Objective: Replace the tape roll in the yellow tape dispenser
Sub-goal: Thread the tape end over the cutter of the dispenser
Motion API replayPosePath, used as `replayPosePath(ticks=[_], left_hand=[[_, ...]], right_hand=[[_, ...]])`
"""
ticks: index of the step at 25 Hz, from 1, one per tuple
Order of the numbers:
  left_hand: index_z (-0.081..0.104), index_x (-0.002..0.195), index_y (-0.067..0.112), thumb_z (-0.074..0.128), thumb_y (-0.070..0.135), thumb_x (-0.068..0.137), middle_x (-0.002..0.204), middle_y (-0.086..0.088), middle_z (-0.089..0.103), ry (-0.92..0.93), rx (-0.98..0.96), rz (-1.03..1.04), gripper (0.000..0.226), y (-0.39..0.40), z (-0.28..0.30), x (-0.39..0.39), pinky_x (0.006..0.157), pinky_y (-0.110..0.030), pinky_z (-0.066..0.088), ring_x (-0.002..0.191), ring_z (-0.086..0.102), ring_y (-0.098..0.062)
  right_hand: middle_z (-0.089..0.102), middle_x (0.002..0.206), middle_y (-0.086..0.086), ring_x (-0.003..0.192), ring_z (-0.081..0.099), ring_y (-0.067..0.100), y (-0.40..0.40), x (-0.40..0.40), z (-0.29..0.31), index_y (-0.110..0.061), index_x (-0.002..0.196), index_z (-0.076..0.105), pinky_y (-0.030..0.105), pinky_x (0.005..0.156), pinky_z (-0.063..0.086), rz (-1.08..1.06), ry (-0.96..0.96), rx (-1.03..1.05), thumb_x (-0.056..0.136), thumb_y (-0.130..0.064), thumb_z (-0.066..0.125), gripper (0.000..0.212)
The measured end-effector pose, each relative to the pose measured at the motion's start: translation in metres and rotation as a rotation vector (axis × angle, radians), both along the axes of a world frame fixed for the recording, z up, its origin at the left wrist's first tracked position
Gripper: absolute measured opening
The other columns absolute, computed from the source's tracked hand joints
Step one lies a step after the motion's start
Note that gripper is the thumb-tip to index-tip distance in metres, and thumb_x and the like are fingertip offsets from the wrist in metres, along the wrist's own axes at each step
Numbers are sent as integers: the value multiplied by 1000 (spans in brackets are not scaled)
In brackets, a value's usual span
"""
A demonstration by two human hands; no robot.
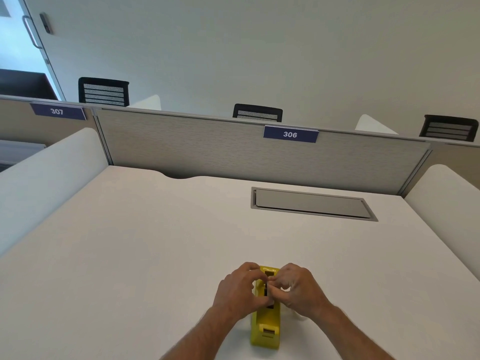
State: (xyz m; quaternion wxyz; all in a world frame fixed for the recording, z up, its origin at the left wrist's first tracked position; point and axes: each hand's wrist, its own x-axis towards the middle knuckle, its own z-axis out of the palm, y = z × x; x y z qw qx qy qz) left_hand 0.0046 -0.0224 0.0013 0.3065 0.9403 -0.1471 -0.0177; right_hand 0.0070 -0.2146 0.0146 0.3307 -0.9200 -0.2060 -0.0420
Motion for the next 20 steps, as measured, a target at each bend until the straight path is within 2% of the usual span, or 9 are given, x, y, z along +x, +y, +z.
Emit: replayPosePath(ticks=[4,13,20], left_hand=[[64,110,42,68,71,64,130,26,51,4,2,-1,55,1,-1,1,75,-22,52,86,62,0],[64,111,41,62,75,66,129,24,52,-13,-11,-6,57,1,0,-1,73,-21,51,86,64,-2],[64,111,41,66,72,67,130,24,51,-7,-5,-5,54,1,0,-1,74,-22,52,86,64,-1]], right_hand=[[75,78,-19,88,61,6,-3,0,-1,-28,80,79,28,70,55,16,-1,1,76,-38,74,11],[75,79,-19,88,61,5,-3,-1,-6,-28,83,79,26,70,55,7,-25,23,79,-33,73,9],[75,79,-22,89,61,5,-3,-3,-7,-30,82,78,27,68,56,-13,-39,35,77,-37,73,10]])
